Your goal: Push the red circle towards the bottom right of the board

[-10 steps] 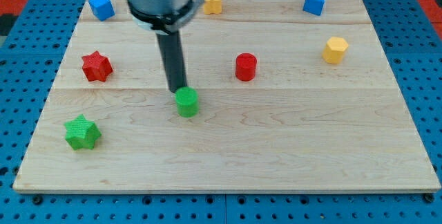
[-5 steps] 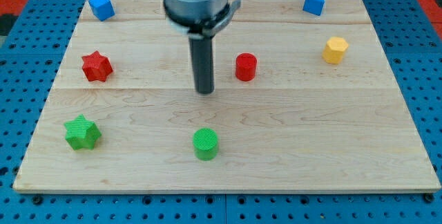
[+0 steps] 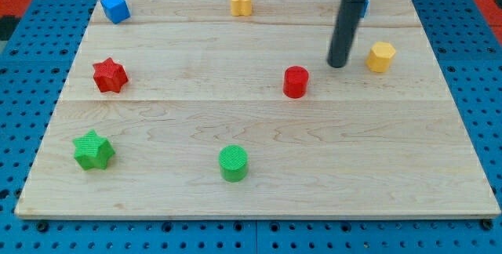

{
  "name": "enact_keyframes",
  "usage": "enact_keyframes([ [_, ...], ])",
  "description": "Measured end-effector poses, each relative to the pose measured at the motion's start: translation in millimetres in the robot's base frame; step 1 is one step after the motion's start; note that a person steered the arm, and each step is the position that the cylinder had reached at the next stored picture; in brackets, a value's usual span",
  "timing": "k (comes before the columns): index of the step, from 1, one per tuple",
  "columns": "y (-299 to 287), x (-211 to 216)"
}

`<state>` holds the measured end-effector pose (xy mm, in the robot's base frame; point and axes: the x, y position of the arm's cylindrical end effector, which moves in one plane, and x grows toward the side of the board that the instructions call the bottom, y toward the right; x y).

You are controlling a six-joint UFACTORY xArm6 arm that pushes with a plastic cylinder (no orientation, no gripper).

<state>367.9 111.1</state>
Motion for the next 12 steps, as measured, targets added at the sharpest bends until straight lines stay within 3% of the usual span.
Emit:
enact_keyframes([
  [1,-10.8,-12.2],
  [2,-35.4,29.8],
  [5,-82.1,32.5],
  [7,-17.1,94.8],
  [9,-55.4,109.0],
  [11,-39.6,148.1],
  [12,-66.1,156.3],
])
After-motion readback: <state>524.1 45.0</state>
